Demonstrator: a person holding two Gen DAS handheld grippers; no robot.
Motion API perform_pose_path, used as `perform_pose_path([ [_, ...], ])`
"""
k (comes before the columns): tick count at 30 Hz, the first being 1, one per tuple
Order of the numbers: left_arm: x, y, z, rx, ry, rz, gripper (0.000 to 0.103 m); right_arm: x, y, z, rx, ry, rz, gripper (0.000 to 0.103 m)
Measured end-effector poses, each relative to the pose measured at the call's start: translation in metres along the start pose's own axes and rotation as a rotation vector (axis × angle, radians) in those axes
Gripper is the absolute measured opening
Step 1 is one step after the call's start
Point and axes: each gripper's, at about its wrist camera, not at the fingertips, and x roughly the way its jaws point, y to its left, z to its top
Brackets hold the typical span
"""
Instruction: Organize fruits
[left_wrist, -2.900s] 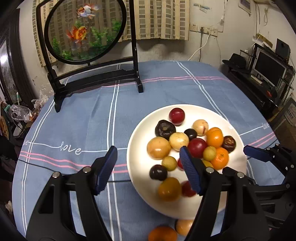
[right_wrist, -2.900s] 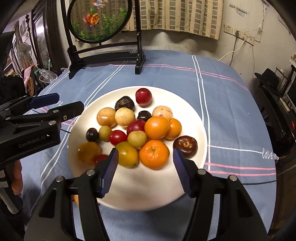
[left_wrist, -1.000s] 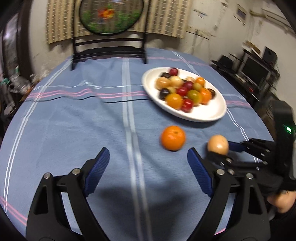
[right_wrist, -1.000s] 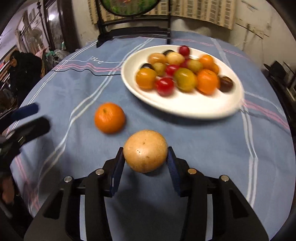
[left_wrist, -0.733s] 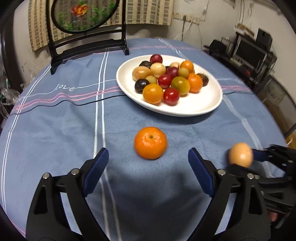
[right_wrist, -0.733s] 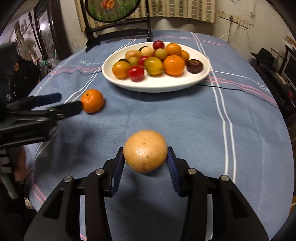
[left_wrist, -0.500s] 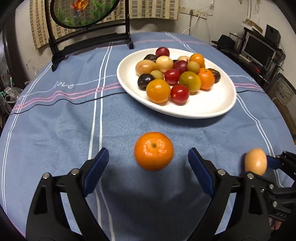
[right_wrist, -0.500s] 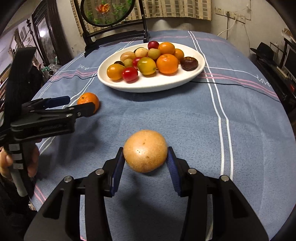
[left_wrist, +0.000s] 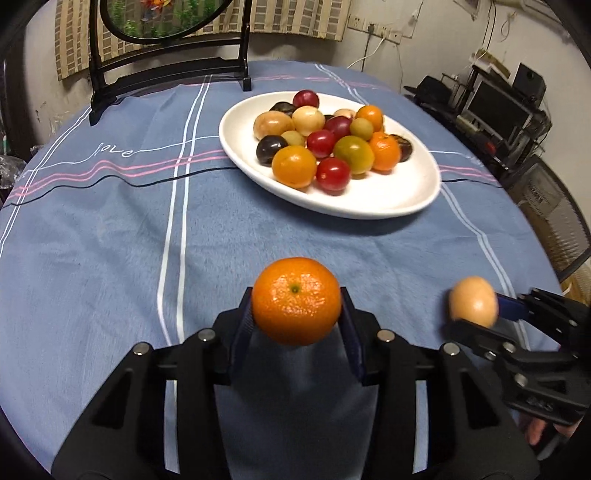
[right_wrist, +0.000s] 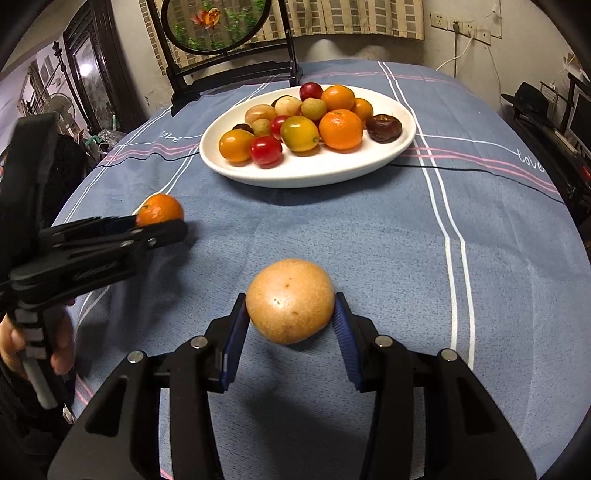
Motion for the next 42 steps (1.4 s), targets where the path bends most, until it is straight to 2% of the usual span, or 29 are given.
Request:
perform_pose_path([
  [6,-0.021,-0.007,-0.001,0.013,-0.021,-0.042,0.044,-0.001,0.007,0.01,-0.02,-0.006,0.005,0.046],
  [12,-0.022,-0.014,0.039,0.025,-0.031,-0.065,0.044,-0.008,0.005,0.044,-0.059,-0.044,-0.006,0.046],
  [17,0.0,-0.031,0.094,0.033,-0.019,-0.056,0.045,-0.002,-0.01,0.084,-0.091,-0.068,-0.042,0.046],
  [20,0.022,-0.042,0.115,0.041,0.005,-0.032,0.045,0.016,-0.027,0.107,-0.097,-0.065,-0.02,0.046],
  [25,0.049,-0.047,0.129,0.022,0.028,-0.033,0.045,0.043,-0.048,0.116,-0.056,-0.018,-0.001,0.046],
  [31,0.068,-0.046,0.134,0.006,0.061,-0.04,0.046,0.047,-0.049,0.119,-0.081,-0.041,0.0,0.047],
  [32,0.069,-0.045,0.135,0.001,0.065,-0.038,0.048,0.045,-0.048,0.12,-0.089,-0.057,-0.002,0.059],
  [33,0.067,-0.044,0.136,-0.008,0.059,-0.044,0.064,0.044,-0.047,0.121,-0.096,-0.07,-0.017,0.083],
  [35,0.058,-0.043,0.137,-0.004,0.012,-0.021,0.083,0.038,-0.042,0.12,-0.125,-0.102,-0.078,0.099],
  [38,0.042,-0.044,0.139,0.014,-0.033,-0.003,0.09,0.028,-0.039,0.119,-0.145,-0.113,-0.098,0.1],
  [42,0.02,-0.041,0.133,0.011,-0.074,0.01,0.092,0.015,-0.041,0.112,-0.115,-0.097,-0.101,0.1],
])
